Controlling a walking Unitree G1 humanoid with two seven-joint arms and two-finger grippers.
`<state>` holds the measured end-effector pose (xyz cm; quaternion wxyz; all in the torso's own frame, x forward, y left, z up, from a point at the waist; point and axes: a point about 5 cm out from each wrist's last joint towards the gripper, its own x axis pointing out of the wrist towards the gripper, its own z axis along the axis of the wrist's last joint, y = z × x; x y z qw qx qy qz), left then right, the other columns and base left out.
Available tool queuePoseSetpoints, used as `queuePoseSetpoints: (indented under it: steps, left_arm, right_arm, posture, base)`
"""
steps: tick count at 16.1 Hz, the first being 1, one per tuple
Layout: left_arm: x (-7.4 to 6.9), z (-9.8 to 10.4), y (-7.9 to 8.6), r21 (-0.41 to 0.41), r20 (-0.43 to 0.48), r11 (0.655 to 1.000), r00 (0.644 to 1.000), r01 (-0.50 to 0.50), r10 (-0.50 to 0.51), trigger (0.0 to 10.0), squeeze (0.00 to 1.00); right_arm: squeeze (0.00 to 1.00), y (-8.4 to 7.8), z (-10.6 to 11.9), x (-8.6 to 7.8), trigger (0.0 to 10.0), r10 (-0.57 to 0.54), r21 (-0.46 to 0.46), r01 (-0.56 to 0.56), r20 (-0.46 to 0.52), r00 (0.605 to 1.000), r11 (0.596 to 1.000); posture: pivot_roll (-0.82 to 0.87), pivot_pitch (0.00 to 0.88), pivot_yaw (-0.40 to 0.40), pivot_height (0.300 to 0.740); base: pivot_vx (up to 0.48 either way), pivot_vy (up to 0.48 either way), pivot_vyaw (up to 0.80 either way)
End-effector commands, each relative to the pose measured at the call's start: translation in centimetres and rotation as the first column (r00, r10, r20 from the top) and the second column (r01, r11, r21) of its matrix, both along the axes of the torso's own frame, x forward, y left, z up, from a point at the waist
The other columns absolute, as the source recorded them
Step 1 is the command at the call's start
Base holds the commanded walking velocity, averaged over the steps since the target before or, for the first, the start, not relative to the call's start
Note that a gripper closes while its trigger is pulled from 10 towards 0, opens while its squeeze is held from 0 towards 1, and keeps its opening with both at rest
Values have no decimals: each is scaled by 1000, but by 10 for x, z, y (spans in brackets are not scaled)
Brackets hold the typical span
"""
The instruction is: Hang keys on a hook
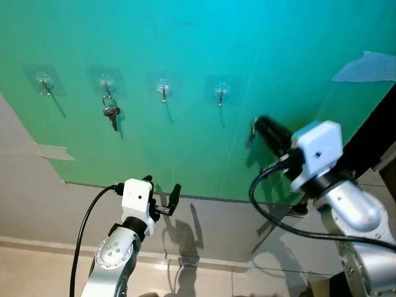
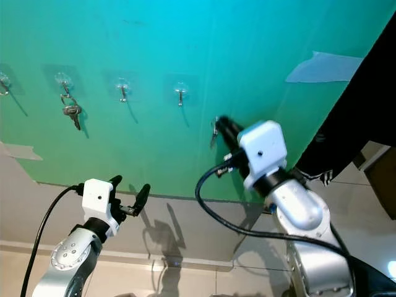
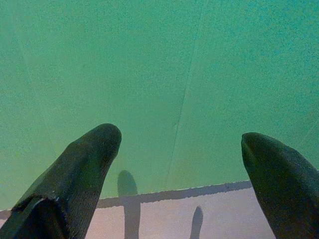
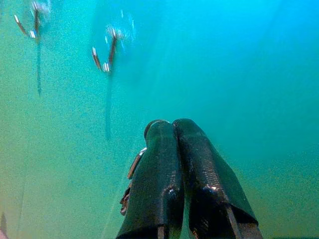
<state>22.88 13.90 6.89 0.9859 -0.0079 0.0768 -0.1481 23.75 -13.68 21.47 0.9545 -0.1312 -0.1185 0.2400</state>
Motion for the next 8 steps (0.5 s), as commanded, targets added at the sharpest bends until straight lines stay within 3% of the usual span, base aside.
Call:
queuePoseSetpoints:
  steps: [1, 8]
  left_arm:
    - [-1, -4, -2, -7, -13, 1000, 1000, -4, 4, 10000, 0]
    - [-2, -5, -6, -27, -7, 999, 1000, -28, 28, 10000, 0]
  right_arm:
    - [0, 0, 7, 0, 10000, 22, -2, -22, 11, 1000, 1000]
    - [0, 14, 25, 13, 10000, 146, -48, -144, 43, 988, 988]
  posture:
    - [-58, 0, -61, 722]
    - [-38, 0, -105, 722]
  base:
    - [0, 0, 0]
    - [0, 0, 0]
